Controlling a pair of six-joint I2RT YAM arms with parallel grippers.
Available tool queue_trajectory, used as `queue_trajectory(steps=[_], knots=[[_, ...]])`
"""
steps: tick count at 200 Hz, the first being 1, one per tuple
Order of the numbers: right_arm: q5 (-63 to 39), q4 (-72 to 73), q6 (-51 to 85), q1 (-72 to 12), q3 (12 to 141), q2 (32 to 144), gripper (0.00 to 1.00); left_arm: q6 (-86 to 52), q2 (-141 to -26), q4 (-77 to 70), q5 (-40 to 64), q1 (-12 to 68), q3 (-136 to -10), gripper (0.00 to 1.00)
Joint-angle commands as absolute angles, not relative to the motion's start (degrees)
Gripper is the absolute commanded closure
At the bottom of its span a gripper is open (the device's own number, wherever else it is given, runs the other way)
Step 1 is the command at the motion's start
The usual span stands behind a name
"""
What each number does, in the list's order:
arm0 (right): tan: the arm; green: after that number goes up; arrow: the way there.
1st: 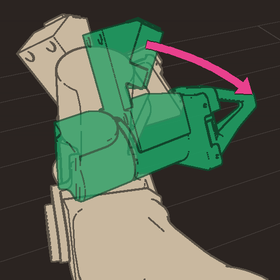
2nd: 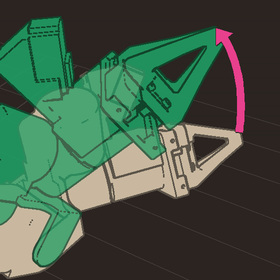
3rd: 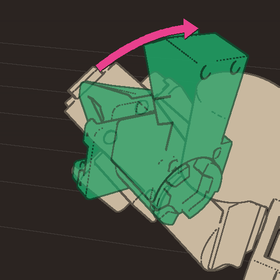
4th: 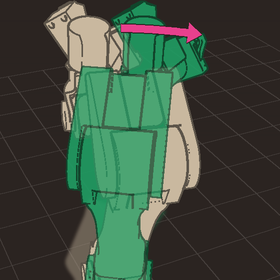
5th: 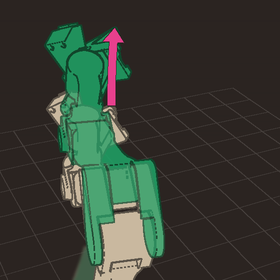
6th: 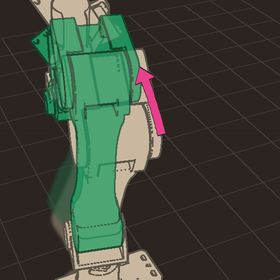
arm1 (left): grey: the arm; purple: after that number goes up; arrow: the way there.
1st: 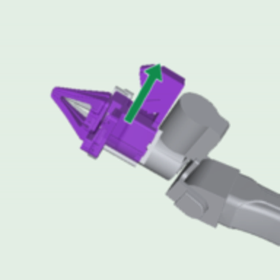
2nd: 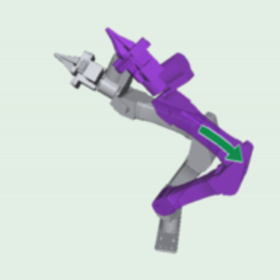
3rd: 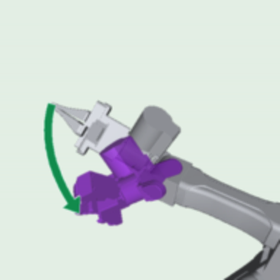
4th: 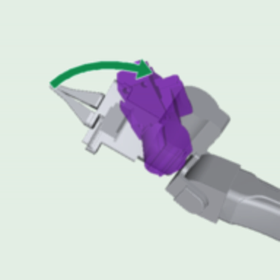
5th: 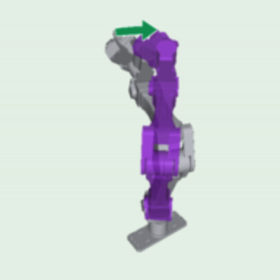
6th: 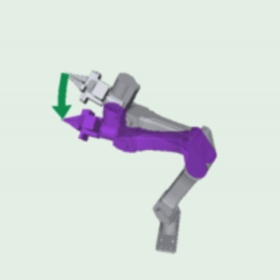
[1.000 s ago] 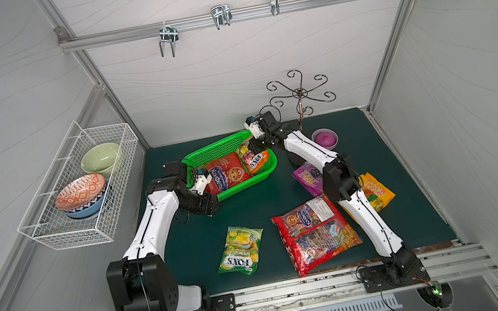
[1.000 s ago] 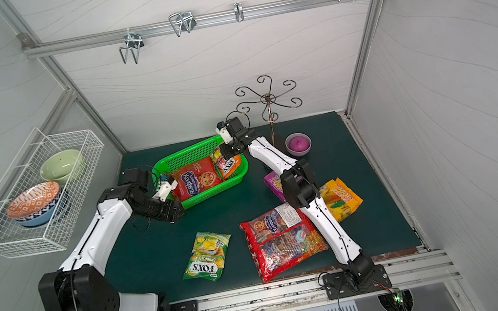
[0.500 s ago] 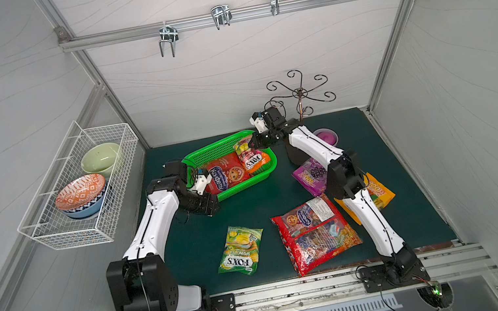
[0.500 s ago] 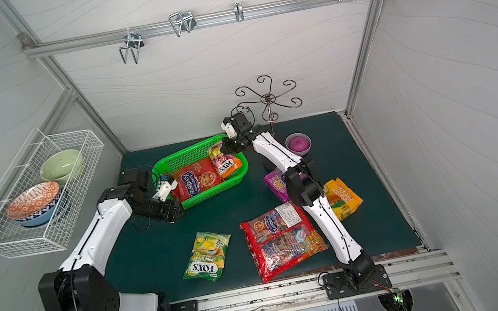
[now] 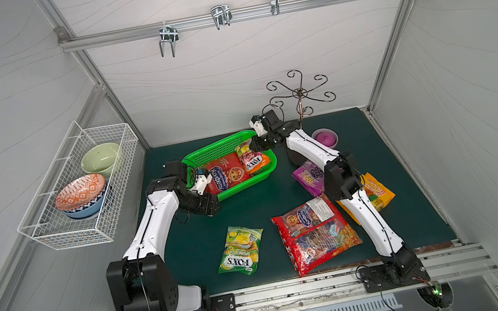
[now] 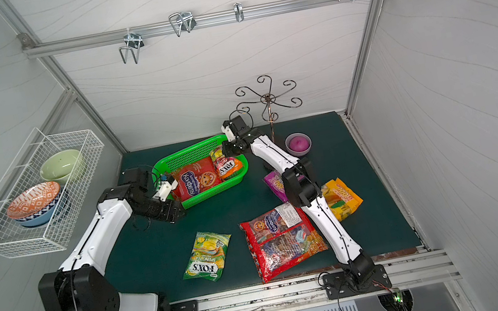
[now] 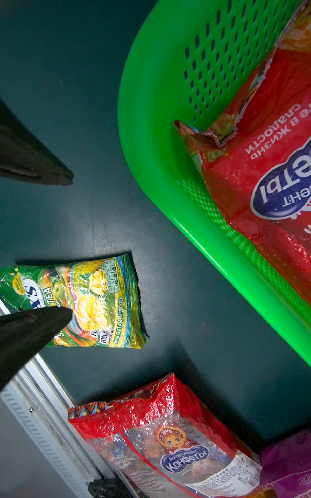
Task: Put the candies in the basket
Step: Place the candy in the basket.
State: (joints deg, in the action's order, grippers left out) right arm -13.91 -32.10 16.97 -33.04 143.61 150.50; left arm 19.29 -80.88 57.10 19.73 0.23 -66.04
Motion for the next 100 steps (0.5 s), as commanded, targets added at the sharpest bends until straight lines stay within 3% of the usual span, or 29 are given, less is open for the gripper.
queue_trajectory(steps=[1,8,28,100], knots=[[-7.6,-32.3,8.9,-33.8,145.4,151.7,0.66,19.8,-80.3,56.9,20.7,0.1,-67.1,0.26],[-5.6,-33.1,7.0,-34.1,145.4,151.2,0.57,19.8,-80.3,56.8,20.6,0.1,-66.9,0.26],[-0.7,-34.6,2.2,-34.9,145.3,149.0,0.47,19.6,-80.3,56.6,20.7,0.1,-66.7,0.26],[9.6,-37.8,-3.5,-39.2,142.1,138.1,0.45,19.4,-80.5,56.7,20.9,0.1,-66.9,0.26]])
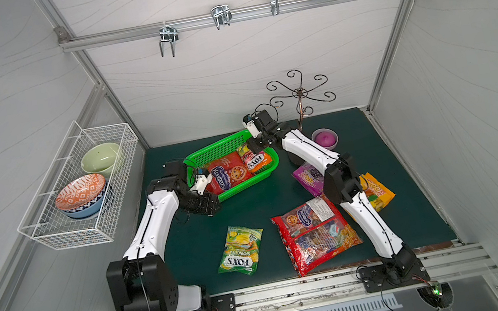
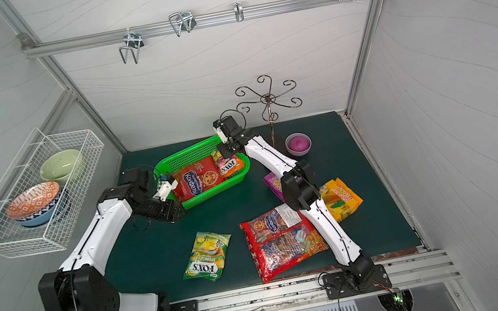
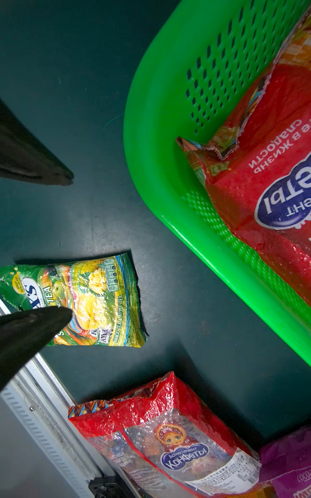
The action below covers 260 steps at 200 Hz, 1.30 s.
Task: Put the candies in the basket
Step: Place the candy in the basket.
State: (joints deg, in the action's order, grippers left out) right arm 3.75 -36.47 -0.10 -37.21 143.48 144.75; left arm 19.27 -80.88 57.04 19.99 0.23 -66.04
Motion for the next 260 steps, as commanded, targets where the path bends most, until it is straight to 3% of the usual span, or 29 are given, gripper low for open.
queue_trajectory(steps=[1,19,42,62,116,153,185,260], knots=[[9.6,-37.9,-3.5,-39.3,142.1,138.0,0.45,19.4,-80.5,56.7,20.9,0.2,-66.9,0.26],[9.7,-38.5,-3.5,-39.3,141.5,137.6,0.53,19.4,-80.3,56.6,21.0,0.1,-66.8,0.26],[9.6,-39.8,-3.2,-39.3,141.3,138.4,0.80,19.5,-80.1,56.4,21.2,0.1,-66.3,0.26],[9.0,-40.2,-2.6,-39.3,141.2,139.9,0.93,19.5,-80.0,56.4,21.4,0.1,-66.0,0.26],[2.6,-38.0,1.2,-37.2,141.4,144.6,0.93,19.3,-80.0,56.6,21.8,0.1,-66.0,0.26],[3.9,-36.0,-0.1,-36.8,143.7,149.8,0.87,19.2,-80.2,56.5,21.8,0.1,-66.0,0.26],[8.3,-36.2,-2.2,-36.6,145.9,153.4,0.87,19.1,-80.3,56.4,21.1,0.1,-66.0,0.26],[6.2,-36.1,-4.5,-37.7,145.7,151.3,0.79,20.3,-79.2,57.0,25.0,0.1,-65.6,0.26]])
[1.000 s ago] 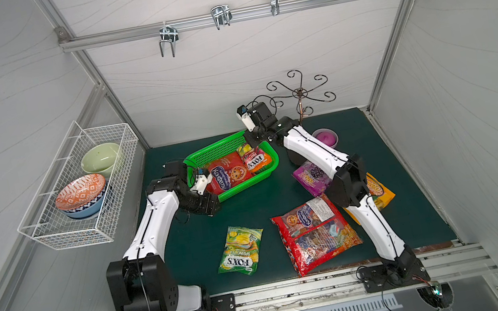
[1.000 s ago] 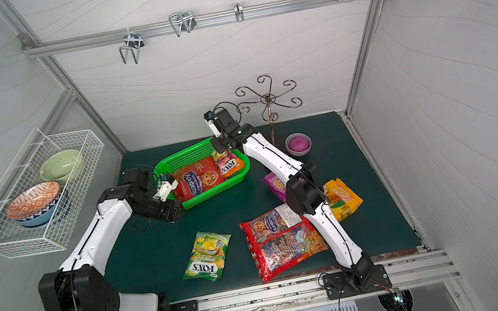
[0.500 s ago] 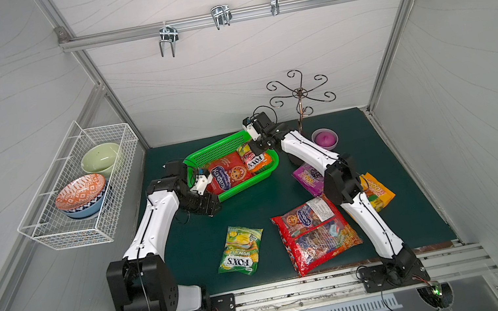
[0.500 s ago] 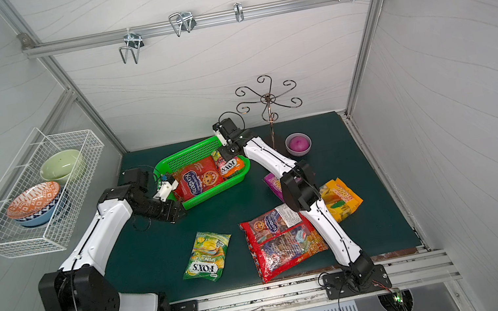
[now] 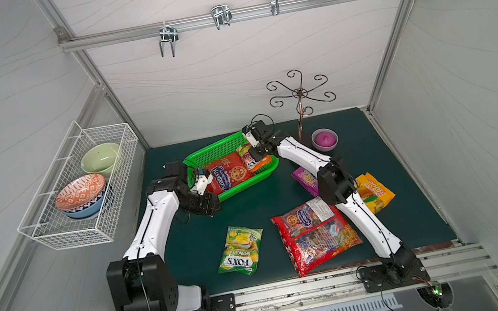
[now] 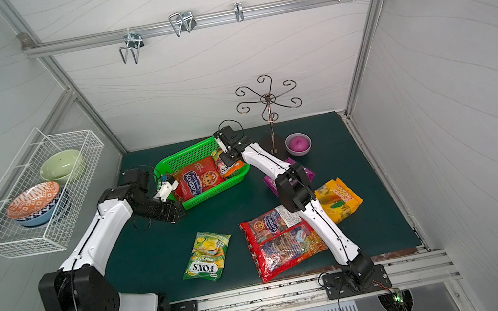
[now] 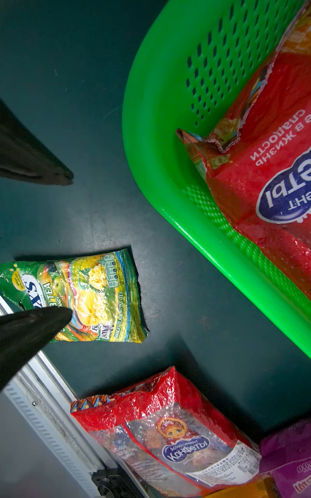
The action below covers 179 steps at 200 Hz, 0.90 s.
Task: Put the candies in the basket
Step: Place the candy in the basket.
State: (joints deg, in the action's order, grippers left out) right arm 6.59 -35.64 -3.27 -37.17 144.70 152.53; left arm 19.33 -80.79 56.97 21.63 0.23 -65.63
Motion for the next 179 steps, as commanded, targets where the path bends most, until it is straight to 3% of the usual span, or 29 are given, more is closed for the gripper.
queue_trajectory(steps=[1,29,84,97,142,179], knots=[[6.3,-36.1,-4.6,-37.8,145.7,151.2,0.79,20.3,-79.2,57.0,25.1,0.1,-65.5,0.26],[6.3,-38.4,-4.3,-39.0,145.2,144.6,0.70,20.9,-77.9,56.8,29.7,0.1,-64.4,0.26],[2.1,-33.9,-1.7,-41.8,123.5,123.7,0.23,23.4,-76.0,58.5,33.6,0.1,-63.5,0.25],[2.5,-34.4,-5.1,-43.6,119.7,120.1,0.02,25.0,-75.7,60.0,34.4,0.1,-63.5,0.25],[19.0,-25.5,-15.6,-52.9,99.1,105.5,0.01,33.1,-75.1,65.7,34.2,0.1,-62.2,0.25],[-9.5,-34.8,-21.8,-52.9,90.7,95.7,0.01,34.7,-73.1,63.2,28.9,0.1,-58.5,0.25]])
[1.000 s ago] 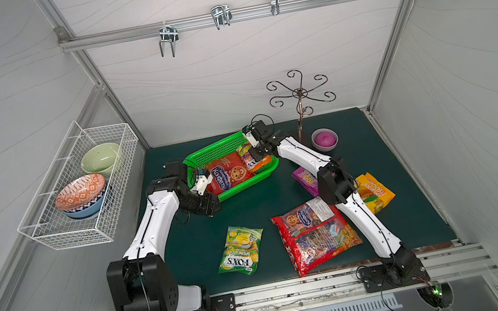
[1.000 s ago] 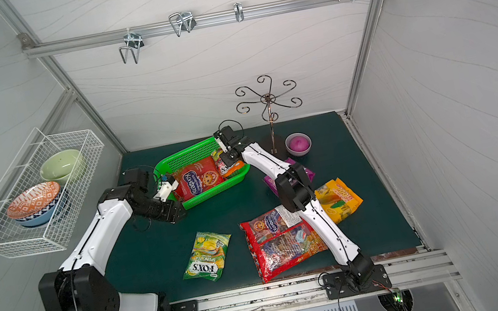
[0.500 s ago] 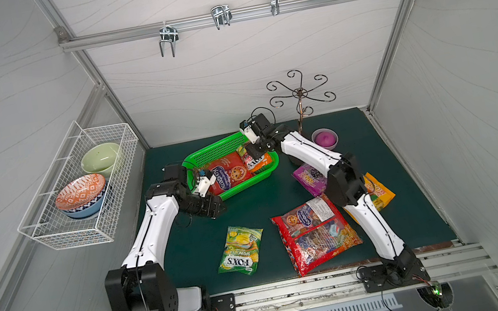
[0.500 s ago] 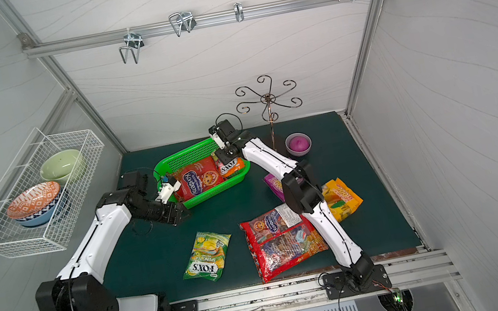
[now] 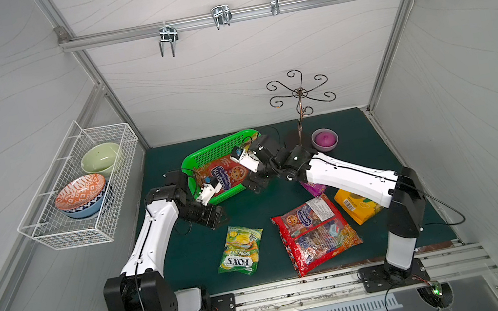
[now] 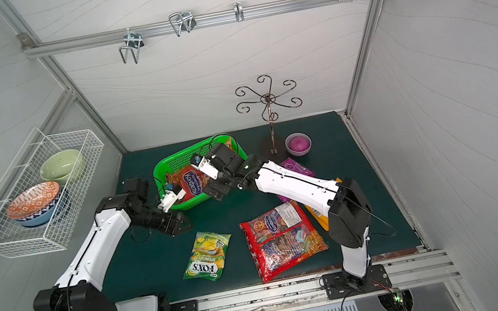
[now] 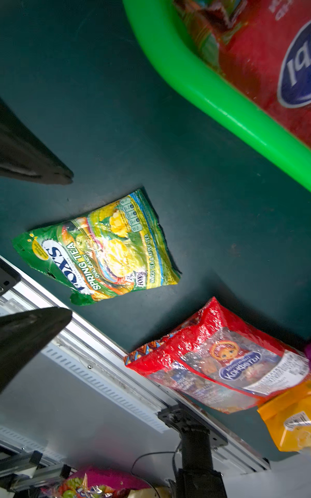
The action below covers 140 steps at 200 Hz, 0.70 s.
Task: Put the candies in the basket
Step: Place the candy in the basket, then pick up the candy at the center of the board.
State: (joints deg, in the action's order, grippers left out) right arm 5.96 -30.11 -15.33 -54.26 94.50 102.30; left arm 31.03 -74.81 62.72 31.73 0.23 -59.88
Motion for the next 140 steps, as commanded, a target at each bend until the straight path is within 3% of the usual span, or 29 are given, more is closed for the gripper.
queue_trajectory(steps=[1,31,70,82,140], knots=[[-10.4,-34.9,-22.1,-52.9,90.4,95.5,0.01,34.8,-73.1,63.3,28.9,0.1,-58.4,0.25],[-23.5,-30.8,-31.3,-54.7,76.3,88.6,0.01,39.2,-73.3,66.6,28.8,0.1,-56.4,0.24],[-19.8,-25.7,-42.7,-58.2,66.3,90.5,0.01,40.4,-73.8,63.1,23.5,0.1,-52.0,0.25],[-18.1,-25.3,-45.5,-59.2,65.2,92.7,0.03,41.2,-73.7,61.3,22.1,0.4,-50.3,0.29],[-15.9,-12.4,-47.5,-58.4,60.0,99.2,0.07,47.5,-74.3,54.4,20.3,3.0,-42.3,0.30]])
